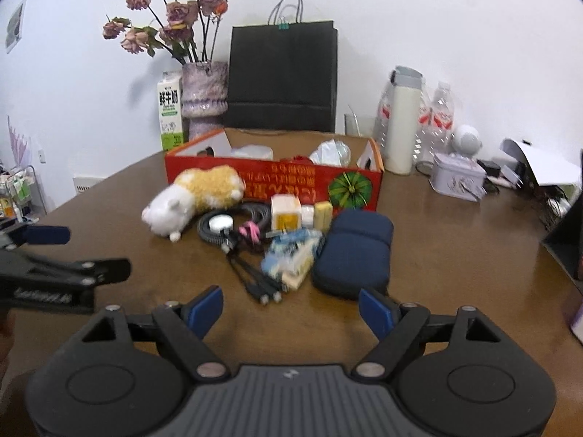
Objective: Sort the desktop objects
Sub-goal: 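Grasp the plush sheep toy with the left gripper while the right grasps the cream plug, then lift the plush toy with the left gripper while the right lifts the cream plug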
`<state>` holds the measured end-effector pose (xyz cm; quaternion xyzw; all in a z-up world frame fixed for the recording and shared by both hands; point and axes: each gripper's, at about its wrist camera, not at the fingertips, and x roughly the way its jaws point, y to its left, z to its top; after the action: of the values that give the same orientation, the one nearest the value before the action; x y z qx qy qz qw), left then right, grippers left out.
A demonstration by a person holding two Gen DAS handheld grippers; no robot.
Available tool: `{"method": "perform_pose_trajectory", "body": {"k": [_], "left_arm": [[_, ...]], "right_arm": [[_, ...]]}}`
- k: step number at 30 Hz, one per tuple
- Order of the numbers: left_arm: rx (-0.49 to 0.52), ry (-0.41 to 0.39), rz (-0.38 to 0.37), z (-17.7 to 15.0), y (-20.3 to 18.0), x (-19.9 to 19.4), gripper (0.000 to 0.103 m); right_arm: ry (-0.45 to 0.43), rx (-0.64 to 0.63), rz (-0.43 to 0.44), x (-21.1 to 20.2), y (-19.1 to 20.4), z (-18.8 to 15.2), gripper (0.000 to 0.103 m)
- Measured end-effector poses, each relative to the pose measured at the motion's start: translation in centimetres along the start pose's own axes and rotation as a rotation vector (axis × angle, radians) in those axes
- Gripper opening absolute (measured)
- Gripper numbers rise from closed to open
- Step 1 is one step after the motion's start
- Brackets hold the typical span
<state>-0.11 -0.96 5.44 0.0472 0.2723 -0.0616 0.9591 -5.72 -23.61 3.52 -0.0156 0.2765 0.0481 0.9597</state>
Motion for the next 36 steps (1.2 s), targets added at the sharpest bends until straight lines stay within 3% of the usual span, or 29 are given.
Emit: {"method": "perform_pose_trajectory", "body": {"k": [6, 10, 12, 14, 15, 16, 19, 22, 30, 33, 36], "left_arm": [[-0.036, 0.044, 0.028, 3.0, 1.8, 5.9, 0.103], [-0.088, 0.079, 0.0, 3.8, 2.7, 9.4, 0.102], [-0.108, 0.108, -0.008, 4.0, 3.0, 10.9, 0.097], [-0.107, 0.14, -0.019, 3.7, 3.1, 11.6, 0.081], [-0.098, 0.15, -0.032, 3.4, 3.1, 11.6, 0.074], [-0.084, 0.141, -0.035, 3.1, 3.1, 11.4, 0.058], [-0.069, 0.078, 0.01, 3.1, 3.1, 9.8, 0.057], [-0.129, 0.01, -0.029, 3.6, 3.7, 6.6, 0.057], [-0.081, 0.006, -0.021, 3.4, 2.9, -1.7, 0.057], [-0.045, -0.002, -0.023, 2.6, 2.4, -4.6, 0.057], [-0.023, 0.043, -0.022, 1.7, 1.9, -6.6, 0.056]], "right_arm": [[-0.049, -0.031, 0.0, 3.9, -0.2, 3.5, 0.078], [-0.047, -0.041, 0.015, 7.8, -0.3, 6.3, 0.063], [-0.02, -0.051, 0.033, 10.3, 0.0, 7.4, 0.061], [0.015, -0.058, 0.032, 12.6, 0.3, 7.9, 0.054], [0.044, -0.049, 0.022, 13.9, 0.4, 8.0, 0.043], [0.068, -0.032, 0.019, 14.8, 0.3, 7.9, 0.031], [0.072, 0.021, 0.04, 15.9, -0.1, 7.2, 0.031], [0.052, 0.057, 0.042, 15.1, -0.5, 7.4, 0.031], [-0.061, 0.055, 0.084, 7.4, 0.0, 6.9, 0.03], [-0.061, 0.051, 0.106, 4.6, 0.8, 5.8, 0.03], [-0.047, 0.054, 0.132, 2.3, 1.4, 4.3, 0.03]]}}
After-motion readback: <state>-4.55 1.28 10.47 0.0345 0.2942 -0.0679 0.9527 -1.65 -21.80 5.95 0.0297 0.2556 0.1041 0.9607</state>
